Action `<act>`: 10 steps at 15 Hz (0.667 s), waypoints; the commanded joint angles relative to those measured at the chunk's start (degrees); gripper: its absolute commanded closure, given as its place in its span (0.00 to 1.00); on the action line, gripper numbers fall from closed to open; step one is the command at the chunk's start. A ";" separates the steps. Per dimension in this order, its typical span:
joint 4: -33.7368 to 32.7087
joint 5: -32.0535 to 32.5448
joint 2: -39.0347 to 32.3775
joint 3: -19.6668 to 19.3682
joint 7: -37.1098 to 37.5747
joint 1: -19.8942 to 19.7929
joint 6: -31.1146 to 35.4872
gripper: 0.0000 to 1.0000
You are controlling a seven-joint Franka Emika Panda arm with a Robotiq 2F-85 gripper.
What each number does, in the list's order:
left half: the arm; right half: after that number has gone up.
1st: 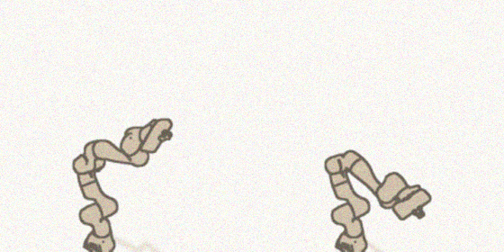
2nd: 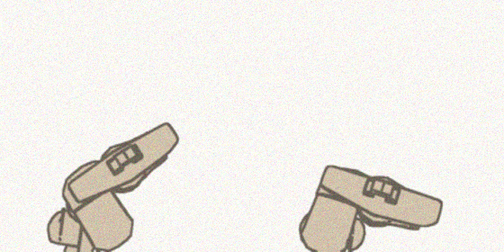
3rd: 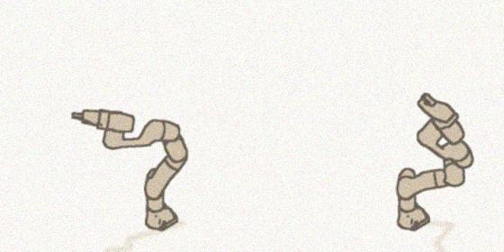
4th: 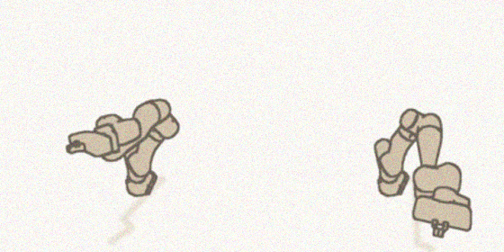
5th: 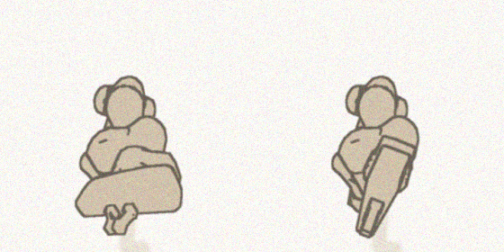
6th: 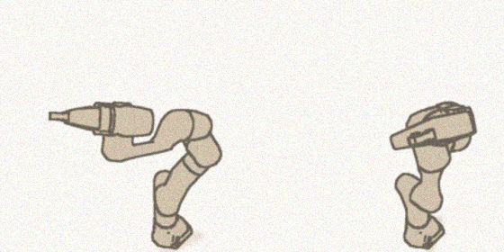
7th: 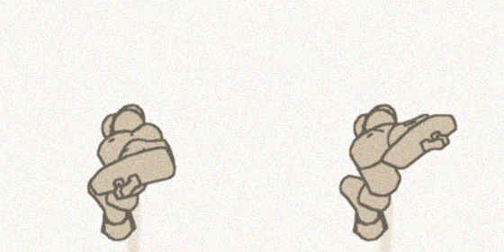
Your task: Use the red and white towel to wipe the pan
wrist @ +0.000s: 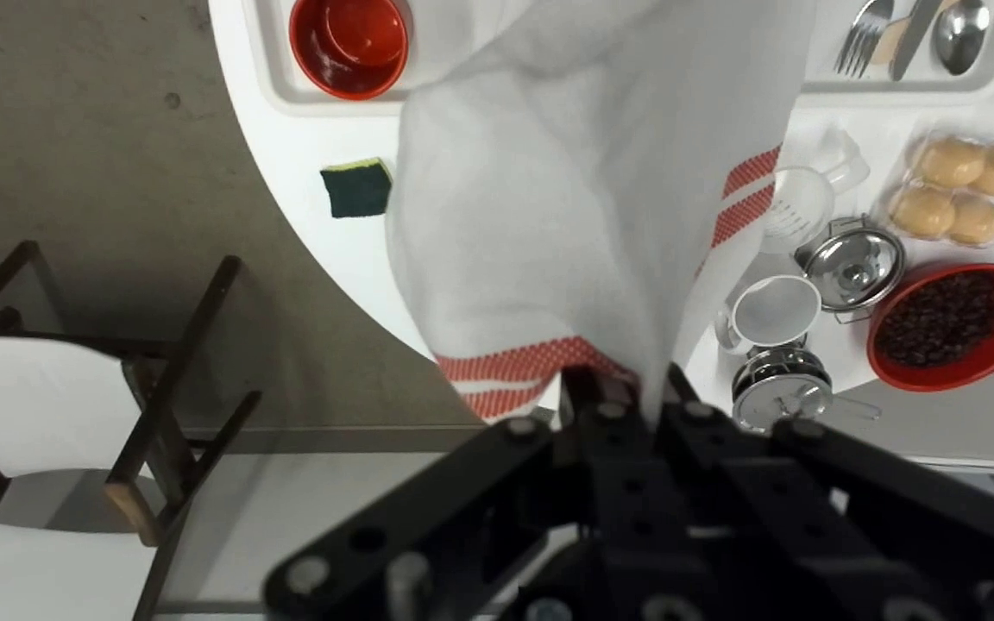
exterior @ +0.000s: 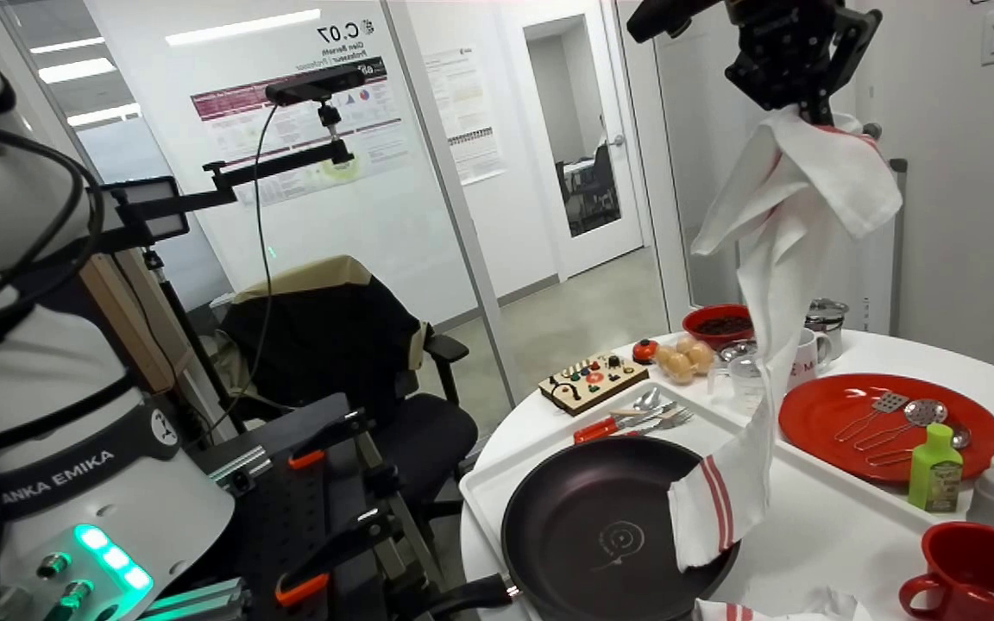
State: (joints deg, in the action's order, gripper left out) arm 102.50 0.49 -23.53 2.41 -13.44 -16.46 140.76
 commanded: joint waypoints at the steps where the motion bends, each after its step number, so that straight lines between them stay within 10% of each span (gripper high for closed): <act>1: -8.33 -1.58 -4.76 -2.92 2.76 2.67 -2.34 0.99; 10: -23.11 -3.02 -10.02 -5.06 8.32 2.51 -9.56 0.99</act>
State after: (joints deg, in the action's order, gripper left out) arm 86.24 -0.61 -30.76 -1.27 -6.77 -14.74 135.08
